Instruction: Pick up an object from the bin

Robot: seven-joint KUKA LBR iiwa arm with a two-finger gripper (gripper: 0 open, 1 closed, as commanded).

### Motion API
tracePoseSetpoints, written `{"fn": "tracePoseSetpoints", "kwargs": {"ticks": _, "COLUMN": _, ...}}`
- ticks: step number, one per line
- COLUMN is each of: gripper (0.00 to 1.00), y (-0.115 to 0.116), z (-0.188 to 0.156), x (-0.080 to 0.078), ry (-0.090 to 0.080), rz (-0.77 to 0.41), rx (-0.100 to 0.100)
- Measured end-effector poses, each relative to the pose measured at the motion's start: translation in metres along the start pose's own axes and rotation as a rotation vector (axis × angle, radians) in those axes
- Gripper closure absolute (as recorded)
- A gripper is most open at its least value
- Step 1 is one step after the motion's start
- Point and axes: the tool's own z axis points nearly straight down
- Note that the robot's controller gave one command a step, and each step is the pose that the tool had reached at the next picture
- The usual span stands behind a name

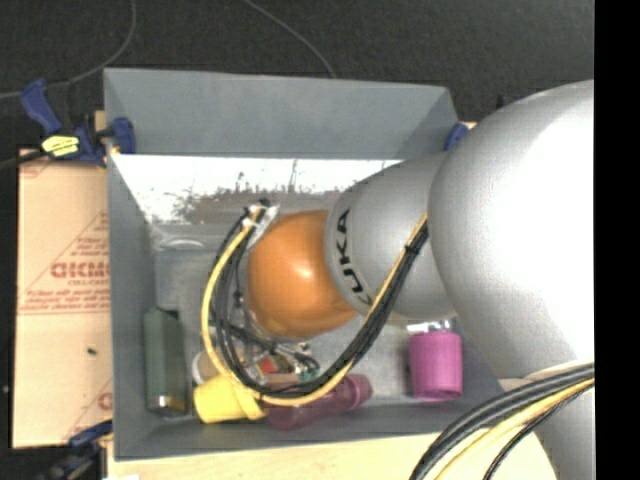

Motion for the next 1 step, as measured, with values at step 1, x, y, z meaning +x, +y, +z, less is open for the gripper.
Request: {"fn": "tracePoseSetpoints", "kwargs": {"ticks": 1, "gripper": 1.00, "y": 0.0001, "z": 0.0000, "x": 0.0000, "ry": 0.000, "rz": 0.000, "rx": 0.000}}
